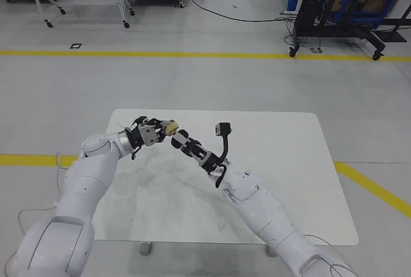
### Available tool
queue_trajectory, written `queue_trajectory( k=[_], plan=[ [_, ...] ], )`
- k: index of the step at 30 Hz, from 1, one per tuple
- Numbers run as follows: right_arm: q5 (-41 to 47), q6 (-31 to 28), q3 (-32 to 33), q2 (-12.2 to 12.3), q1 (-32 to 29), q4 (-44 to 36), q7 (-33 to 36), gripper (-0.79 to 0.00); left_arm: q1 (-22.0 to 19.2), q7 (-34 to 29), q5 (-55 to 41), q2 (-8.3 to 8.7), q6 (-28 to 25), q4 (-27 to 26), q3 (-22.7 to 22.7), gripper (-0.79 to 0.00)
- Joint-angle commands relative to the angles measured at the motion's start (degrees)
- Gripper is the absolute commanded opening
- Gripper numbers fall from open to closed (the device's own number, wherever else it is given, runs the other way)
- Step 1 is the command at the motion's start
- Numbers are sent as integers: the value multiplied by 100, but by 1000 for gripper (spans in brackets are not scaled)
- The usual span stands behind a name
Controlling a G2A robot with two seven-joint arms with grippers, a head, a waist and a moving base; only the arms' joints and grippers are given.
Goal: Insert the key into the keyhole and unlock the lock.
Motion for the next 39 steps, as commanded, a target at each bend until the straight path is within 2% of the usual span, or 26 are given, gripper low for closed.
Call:
queue_trajectory(
  k=[1, 2, 4, 8, 13, 16, 22, 25, 27, 28, 29, 38, 39],
  plan=[
    [546, 238, 70, 41, -20, -51, 667, -514, 75, -44, -58, 18, -235, -99, -60, -785],
    [929, 465, 91, 57, -24, -69, 1079, -566, 114, -106, -125, 25, -283, -148, -97, -785],
    [1686, 985, 201, 97, 42, -51, 1918, -576, 176, -220, -114, 51, -448, -265, -135, -785],
    [2365, 1407, 353, 134, 161, 133, 2672, -566, 286, -482, -114, 94, -681, -471, -199, -785],
    [2718, 1663, 320, 104, 283, 356, 2916, -545, 434, -626, -122, 116, -902, -722, -227, -785],
    [2848, 1835, 307, 89, 377, 500, 2999, -486, 485, -689, -40, 129, -971, -850, -208, -785],
    [2882, 1881, 203, 36, 502, 714, 2956, -514, 561, -740, 6, 151, -1004, -995, -206, -785],
    [2944, 1908, 154, 9, 542, 789, 2995, -591, 576, -738, 14, 160, -934, -1025, -206, -785],
    [3039, 1990, 118, -13, 566, 839, 3063, -671, 585, -735, 25, 166, -919, -1046, -205, -785],
    [3097, 2024, 107, -23, 580, 866, 3099, -748, 590, -733, 29, 169, -914, -1055, -204, -785],
    [3152, 2055, 98, -34, 593, 898, 3120, -785, 593, -732, 35, 171, -908, -1065, -202, -785],
    [3457, 2004, 87, -111, 695, 1111, 3142, -785, 633, -710, -7, 183, -894, -1127, -209, -785],
    [3451, 1968, 91, -112, 697, 1111, 3178, -653, 638, -684, -48, 183, -878, -1123, -222, -785]
  ],
)
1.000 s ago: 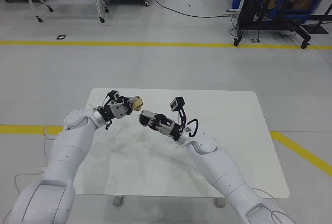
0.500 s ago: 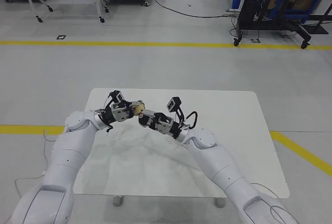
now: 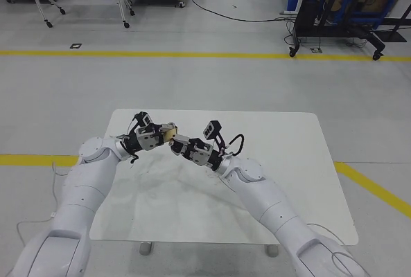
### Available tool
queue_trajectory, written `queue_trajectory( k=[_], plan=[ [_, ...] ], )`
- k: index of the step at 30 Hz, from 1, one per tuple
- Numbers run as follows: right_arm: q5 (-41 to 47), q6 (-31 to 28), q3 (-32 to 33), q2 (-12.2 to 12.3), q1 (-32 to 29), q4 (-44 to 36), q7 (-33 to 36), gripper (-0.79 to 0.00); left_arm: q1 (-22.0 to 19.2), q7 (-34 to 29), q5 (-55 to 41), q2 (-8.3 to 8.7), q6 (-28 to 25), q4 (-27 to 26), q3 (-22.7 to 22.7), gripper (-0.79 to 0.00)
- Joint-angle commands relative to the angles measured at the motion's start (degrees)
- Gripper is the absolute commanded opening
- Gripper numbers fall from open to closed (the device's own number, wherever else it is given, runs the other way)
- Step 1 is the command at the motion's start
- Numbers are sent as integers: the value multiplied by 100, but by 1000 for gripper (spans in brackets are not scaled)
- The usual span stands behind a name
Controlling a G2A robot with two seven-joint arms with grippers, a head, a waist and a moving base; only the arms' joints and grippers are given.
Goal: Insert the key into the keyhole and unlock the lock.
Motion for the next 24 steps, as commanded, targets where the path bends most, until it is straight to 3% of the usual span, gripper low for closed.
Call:
queue_trajectory(
  k=[1, 3, 20, 24],
  plan=[
    [-20, -71, 14, 2, 4, 2, 68, -582, 11, 52, -83, -2, 34, 8, -25, -785],
    [-31, -137, 48, 9, -9, -14, 92, -533, 22, 81, -172, -5, 92, 17, -44, -785],
    [-247, -22, 18, 13, -133, -229, 68, -594, -61, 34, -226, -27, 280, 144, 41, -785],
    [-218, -30, 14, -3, -123, -202, 17, -693, -71, 38, -183, -37, 252, 142, 85, -785]
  ],
)
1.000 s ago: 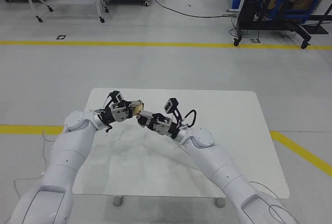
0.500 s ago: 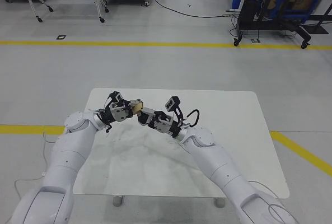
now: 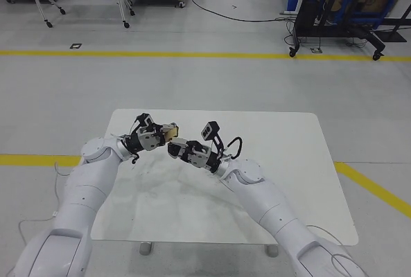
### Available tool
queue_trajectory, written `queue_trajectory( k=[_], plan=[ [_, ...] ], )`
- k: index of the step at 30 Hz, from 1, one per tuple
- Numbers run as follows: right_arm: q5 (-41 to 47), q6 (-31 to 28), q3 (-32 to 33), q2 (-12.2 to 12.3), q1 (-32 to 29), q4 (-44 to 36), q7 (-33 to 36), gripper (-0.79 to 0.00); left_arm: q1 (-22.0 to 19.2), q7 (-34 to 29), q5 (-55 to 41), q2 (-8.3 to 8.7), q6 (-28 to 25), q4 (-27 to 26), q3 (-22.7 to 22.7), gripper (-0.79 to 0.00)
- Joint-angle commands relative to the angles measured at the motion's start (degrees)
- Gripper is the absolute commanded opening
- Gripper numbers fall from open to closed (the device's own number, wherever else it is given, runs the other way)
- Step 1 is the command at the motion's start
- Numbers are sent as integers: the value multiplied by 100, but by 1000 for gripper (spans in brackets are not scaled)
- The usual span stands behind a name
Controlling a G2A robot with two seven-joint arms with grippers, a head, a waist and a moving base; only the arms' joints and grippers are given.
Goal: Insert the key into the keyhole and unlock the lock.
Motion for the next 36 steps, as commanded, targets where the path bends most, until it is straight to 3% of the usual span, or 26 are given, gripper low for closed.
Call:
queue_trajectory(
  k=[1, 2, 12, 17, 22, 27, 28, 29, 34, 36],
  plan=[
    [9, -19, 2, -6, 4, 8, -10, -754, -2, 2, 7, -5, -17, -3, 18, -785],
    [17, -27, 4, -8, 4, 13, -16, -785, -3, 5, 4, -8, -22, 0, 23, -785],
    [2, -61, 8, -33, 10, 56, -140, -785, -25, 16, -29, -29, -143, 26, 58, -785],
    [415, 157, 33, -64, -17, 39, 114, -785, 49, 60, -204, -40, -559, -57, -20, -785],
    [1327, 754, 133, -112, -13, 135, 676, -785, 226, 116, -548, -45, -1104, -242, -193, -785],
    [1515, 877, 173, -136, 100, 335, 891, -785, 381, 109, -781, -22, -1433, -406, -374, -785],
    [1520, 873, 173, -140, 111, 354, 904, -588, 410, 115, -800, -17, -1489, -437, -401, -785],
    [1514, 863, 172, -143, 120, 364, 922, -536, 436, 111, -816, -15, -1512, -470, -415, -785],
    [1420, 729, 242, -124, 115, 319, 1001, -425, 507, 264, -692, 8, -1633, -577, -463, -785],
    [1170, 394, 352, -75, 85, 227, 917, -354, 522, 494, -350, 32, -1832, -634, -446, -785]
  ],
)
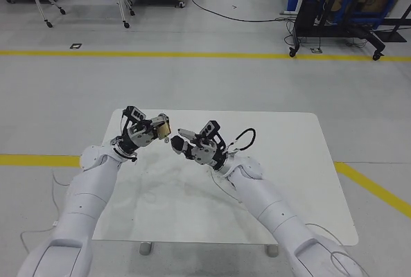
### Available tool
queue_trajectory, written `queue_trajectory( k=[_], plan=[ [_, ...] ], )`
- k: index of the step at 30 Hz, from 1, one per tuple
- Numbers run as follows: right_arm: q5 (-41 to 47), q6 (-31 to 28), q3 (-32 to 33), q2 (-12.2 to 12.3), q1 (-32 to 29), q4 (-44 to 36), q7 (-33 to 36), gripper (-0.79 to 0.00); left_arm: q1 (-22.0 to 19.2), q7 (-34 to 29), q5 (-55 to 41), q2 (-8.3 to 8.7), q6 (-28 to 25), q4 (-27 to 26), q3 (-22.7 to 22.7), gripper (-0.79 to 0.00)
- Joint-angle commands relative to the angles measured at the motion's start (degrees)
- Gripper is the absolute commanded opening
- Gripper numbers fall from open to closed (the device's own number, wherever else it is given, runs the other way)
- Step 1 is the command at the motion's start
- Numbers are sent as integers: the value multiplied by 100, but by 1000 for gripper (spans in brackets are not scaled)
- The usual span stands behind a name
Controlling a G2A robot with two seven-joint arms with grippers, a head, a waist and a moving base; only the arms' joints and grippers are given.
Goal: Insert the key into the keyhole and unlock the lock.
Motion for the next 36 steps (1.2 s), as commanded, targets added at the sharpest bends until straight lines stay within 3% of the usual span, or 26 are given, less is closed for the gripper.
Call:
queue_trajectory(
  k=[1, 4, 5, 8, 10, 13, 15, 19, 29, 30, 31, 32, 36],
  plan=[
    [-231, -313, 141, 63, -89, -171, -58, -280, 19, 360, 528, 27, -241, -84, 49, -785],
    [-605, -858, 516, 201, -324, -535, -258, -31, 80, 925, 1230, 51, -380, -277, 158, -785],
    [-927, -1248, 718, 269, -454, -714, -551, 0, 97, 1219, 1627, 65, -418, -367, 213, -785],
    [-2049, -2083, 1247, 440, -1010, -1478, -1614, 0, 271, 2052, 2619, 77, -287, -839, 425, -785],
    [-2792, -2417, 1600, 522, -1490, -2140, -2430, 0, 382, 2517, 3259, 74, 228, -1234, 624, -785],
    [-3744, -2524, 2006, 585, -2116, -3006, -3502, 0, 499, 2996, 4083, 36, 1432, -1767, 1038, -785],
    [-3744, -2524, 2006, 585, -2116, -3006, -3502, 0, 510, 3040, 4528, 0, 2331, -2011, 1356, -785],
    [-3744, -2524, 2006, 585, -2116, -3006, -3502, 0, 503, 2986, 4878, -37, 2988, -2221, 1648, -785],
    [-3744, -2524, 2006, 585, -2116, -3006, -3502, 0, 262, 2640, 5103, -163, 3388, -1838, 2142, -785],
    [-3744, -2524, 2006, 585, -2116, -3006, -3502, 0, 231, 2618, 5100, -176, 3367, -1784, 2172, -588],
    [-3744, -2524, 2006, 585, -2116, -3006, -3502, 0, 197, 2609, 5102, -188, 3350, -1728, 2197, -231],
    [-3744, -2524, 2006, 585, -2116, -3006, -3502, 0, 168, 2611, 5097, -200, 3325, -1683, 2216, 0],
    [-3744, -2524, 2006, 585, -2116, -3006, -3502, 0, 88, 2540, 5004, -206, 3136, -1573, 2163, 0]
  ],
)
